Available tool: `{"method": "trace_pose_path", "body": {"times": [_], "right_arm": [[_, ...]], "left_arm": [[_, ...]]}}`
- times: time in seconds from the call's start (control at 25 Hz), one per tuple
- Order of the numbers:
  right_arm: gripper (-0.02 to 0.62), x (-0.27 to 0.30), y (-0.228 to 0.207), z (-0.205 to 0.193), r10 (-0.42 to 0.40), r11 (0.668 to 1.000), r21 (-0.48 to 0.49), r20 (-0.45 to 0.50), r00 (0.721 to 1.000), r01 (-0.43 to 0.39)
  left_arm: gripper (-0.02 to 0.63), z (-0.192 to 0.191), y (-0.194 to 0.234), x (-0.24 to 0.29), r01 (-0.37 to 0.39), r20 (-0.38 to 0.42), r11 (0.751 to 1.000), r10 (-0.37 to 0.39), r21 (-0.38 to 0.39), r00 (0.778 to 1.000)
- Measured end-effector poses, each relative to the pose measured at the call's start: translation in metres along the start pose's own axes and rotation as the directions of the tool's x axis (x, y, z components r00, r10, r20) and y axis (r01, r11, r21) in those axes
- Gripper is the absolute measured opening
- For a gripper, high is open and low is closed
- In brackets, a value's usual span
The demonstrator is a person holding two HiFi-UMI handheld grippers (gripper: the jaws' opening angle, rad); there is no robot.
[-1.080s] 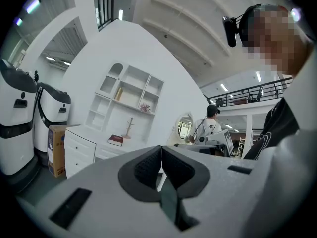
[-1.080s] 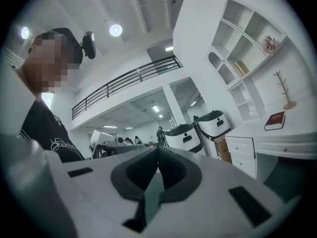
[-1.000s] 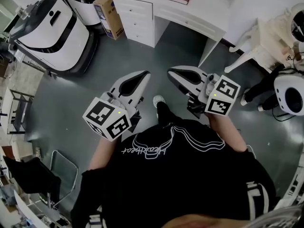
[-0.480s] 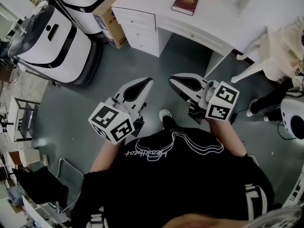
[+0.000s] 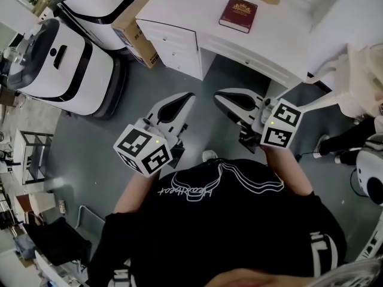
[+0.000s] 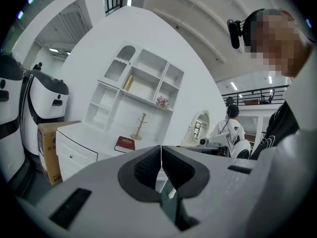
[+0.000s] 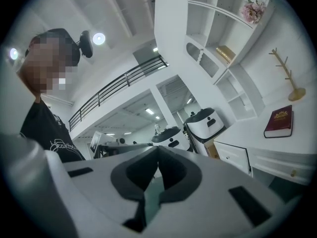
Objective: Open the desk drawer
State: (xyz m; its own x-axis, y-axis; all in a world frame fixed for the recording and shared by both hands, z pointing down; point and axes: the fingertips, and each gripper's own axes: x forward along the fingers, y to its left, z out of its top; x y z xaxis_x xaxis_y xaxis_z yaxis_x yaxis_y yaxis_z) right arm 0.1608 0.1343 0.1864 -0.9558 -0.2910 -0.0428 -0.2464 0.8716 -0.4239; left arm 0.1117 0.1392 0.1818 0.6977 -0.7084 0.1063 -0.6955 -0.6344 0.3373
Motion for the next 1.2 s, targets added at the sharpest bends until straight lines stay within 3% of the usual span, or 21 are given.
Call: {"method": "trace_pose_path", "body": {"times": [0.16,0.4,0.64,0.96,1.2], "right_arm": [[0.006,0.019,-0.020,0.015,0.022,0.999,-0.031,-0.010,1.000,-0.022],[0.006,0.048,-0.035,0.011,0.033,0.999,-0.034,-0.043,0.999,-0.035],[0.006,0.076,-0.060,0.012,0.012,1.000,-0.016,-0.056,0.998,-0.013],[0.006,0.131,-0.127,0.021,-0.067,0.998,0.015,-0.068,0.995,0.068],[0.006,0.186,-0.181,0.034,-0.107,0.993,0.043,-0.079,0.991,0.110]], "left_arm": [[0.008,0.013,0.018,0.012,-0.023,0.026,0.999,0.022,0.034,0.999],[0.008,0.011,0.049,0.005,-0.057,0.034,0.998,0.056,0.026,0.998],[0.008,0.012,0.083,0.012,-0.030,0.027,0.999,0.030,0.023,0.999],[0.008,0.023,0.168,0.042,0.001,-0.018,1.000,-0.002,-0.012,1.000],[0.008,0.043,0.256,0.068,-0.011,-0.056,1.000,0.013,0.029,0.998]]}}
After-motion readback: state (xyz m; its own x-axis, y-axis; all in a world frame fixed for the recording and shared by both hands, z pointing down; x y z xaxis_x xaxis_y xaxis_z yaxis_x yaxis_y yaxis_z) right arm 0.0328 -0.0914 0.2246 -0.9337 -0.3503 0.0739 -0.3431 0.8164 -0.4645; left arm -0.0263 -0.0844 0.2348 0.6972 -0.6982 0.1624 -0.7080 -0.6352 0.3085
